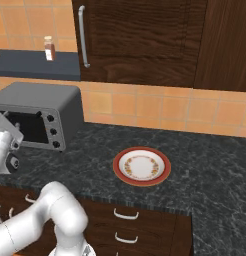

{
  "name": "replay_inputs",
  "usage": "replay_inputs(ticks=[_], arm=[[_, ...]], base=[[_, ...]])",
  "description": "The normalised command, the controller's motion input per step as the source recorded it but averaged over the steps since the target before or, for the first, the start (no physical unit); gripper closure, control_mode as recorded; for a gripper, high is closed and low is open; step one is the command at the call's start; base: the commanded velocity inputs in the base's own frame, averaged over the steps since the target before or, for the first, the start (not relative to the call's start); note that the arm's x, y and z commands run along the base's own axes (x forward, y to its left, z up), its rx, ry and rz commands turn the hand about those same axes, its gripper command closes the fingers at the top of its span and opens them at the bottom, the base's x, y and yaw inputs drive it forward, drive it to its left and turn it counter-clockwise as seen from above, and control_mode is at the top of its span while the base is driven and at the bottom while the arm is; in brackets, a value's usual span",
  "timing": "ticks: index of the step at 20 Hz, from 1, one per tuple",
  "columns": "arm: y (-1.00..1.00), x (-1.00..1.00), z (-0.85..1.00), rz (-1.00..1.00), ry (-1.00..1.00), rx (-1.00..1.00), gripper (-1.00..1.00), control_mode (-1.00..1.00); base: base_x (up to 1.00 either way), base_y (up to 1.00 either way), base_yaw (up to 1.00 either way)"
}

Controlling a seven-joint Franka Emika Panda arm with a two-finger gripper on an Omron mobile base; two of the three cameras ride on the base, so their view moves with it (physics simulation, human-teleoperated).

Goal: Pick up the kebab skewer and baguette bread, and place them inside the toaster oven. Close the toaster oven door and start by setting the timer.

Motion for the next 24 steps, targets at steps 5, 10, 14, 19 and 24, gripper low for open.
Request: replay_inputs(ticks=[5,10,14,19,24], arm=[[0.00,-0.73,0.36,-0.01,0.12,-0.07,-1.00,-1.00],[-0.06,-0.50,0.13,-0.10,0.13,-0.10,-1.00,-1.00],[-0.02,-0.65,0.18,-0.39,0.12,0.25,-1.00,-1.00],[-0.01,-0.74,0.48,-0.41,0.18,0.40,-1.00,-1.00],[0.03,-0.58,0.21,-0.47,0.04,0.41,-1.00,-1.00]], base=[[0.00,0.00,0.00],[0.00,0.00,0.00],[0.00,0.00,0.00],[0.00,0.00,0.00],[0.00,0.00,0.00]])
